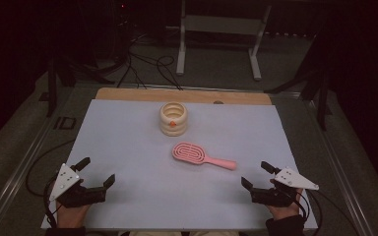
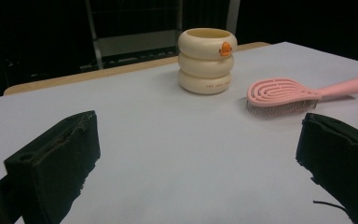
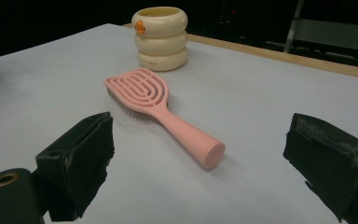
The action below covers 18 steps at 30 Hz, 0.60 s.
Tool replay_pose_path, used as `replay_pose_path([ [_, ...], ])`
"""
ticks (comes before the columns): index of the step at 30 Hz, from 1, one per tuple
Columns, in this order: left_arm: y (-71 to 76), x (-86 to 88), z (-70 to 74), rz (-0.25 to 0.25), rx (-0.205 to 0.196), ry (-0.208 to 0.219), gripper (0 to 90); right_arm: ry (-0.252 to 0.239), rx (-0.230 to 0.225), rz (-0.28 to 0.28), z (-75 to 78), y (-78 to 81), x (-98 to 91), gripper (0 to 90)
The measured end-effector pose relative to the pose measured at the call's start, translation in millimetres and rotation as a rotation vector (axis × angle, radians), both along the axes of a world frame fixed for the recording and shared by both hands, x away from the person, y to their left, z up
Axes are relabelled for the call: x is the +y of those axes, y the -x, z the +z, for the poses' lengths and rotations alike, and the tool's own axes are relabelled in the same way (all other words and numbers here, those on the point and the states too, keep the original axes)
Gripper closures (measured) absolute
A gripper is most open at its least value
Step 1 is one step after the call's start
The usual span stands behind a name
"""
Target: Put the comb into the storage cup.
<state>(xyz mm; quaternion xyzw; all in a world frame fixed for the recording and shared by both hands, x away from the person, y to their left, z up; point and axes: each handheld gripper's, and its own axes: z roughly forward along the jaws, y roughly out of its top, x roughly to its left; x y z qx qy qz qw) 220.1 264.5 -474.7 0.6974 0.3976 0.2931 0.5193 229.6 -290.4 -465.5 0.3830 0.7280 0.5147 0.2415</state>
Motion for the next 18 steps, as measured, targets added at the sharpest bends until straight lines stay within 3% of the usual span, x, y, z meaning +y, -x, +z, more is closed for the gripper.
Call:
replay_pose_path([
  [18, 1.1, -1.1, -1.4, 0.009, -0.001, -0.002, 0.4, -0.015, 0.012, -0.001, 6.6, -2.7, 2.3, 7.9],
])
